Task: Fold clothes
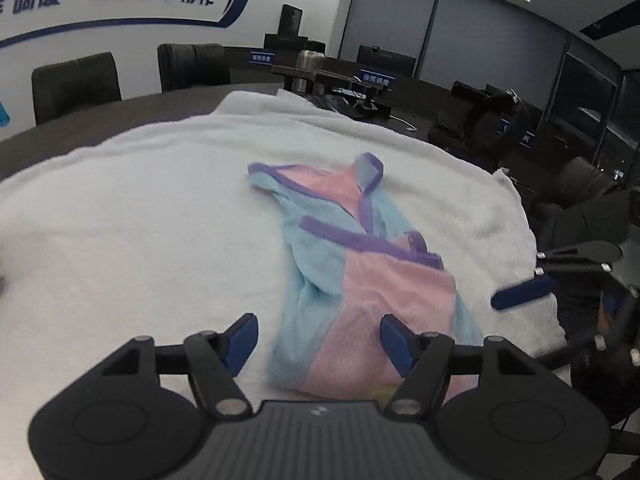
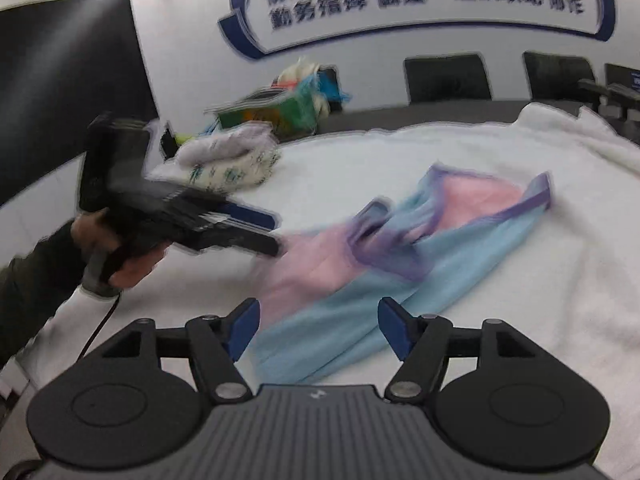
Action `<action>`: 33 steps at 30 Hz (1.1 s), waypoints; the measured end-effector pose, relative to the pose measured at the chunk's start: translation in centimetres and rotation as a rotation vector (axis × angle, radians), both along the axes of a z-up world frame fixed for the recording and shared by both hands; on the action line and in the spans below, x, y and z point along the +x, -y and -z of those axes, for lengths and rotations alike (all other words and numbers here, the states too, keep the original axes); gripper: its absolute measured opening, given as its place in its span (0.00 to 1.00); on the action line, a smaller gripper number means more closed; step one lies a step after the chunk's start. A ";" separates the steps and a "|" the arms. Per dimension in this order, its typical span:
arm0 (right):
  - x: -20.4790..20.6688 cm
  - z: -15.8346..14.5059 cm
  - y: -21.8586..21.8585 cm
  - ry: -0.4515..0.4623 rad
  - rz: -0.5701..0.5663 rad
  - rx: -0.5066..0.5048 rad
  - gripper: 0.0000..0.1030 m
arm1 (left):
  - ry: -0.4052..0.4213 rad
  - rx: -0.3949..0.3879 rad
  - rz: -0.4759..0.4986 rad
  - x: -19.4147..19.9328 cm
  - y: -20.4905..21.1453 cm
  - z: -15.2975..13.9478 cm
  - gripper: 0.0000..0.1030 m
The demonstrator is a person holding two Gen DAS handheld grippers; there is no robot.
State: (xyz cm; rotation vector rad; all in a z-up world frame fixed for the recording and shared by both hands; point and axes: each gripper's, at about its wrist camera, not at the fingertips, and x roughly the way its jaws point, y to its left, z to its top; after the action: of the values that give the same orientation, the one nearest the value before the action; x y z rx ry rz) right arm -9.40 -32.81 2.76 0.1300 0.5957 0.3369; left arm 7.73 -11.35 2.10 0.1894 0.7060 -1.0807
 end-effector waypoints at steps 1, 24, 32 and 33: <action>-0.2 0.2 -1.0 -0.007 -0.014 -0.014 0.65 | -0.024 0.000 -0.006 0.1 -0.2 0.4 0.53; -5.0 0.5 -8.6 -0.133 -0.295 0.009 0.08 | -0.126 -0.044 -0.355 -13.3 -13.1 -0.3 0.11; -4.1 -4.3 -0.2 0.028 -0.038 0.161 0.60 | -0.031 -0.079 -0.348 -7.3 -10.2 -6.1 0.48; -3.1 -4.5 1.3 0.055 0.022 0.174 0.62 | -0.029 -0.066 -0.337 -5.6 -8.8 -6.5 0.48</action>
State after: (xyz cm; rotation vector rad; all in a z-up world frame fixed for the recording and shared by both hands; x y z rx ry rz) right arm -12.46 -34.11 7.24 0.2940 0.5100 0.3696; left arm 2.16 -2.53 8.58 -0.0029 0.6980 -0.7842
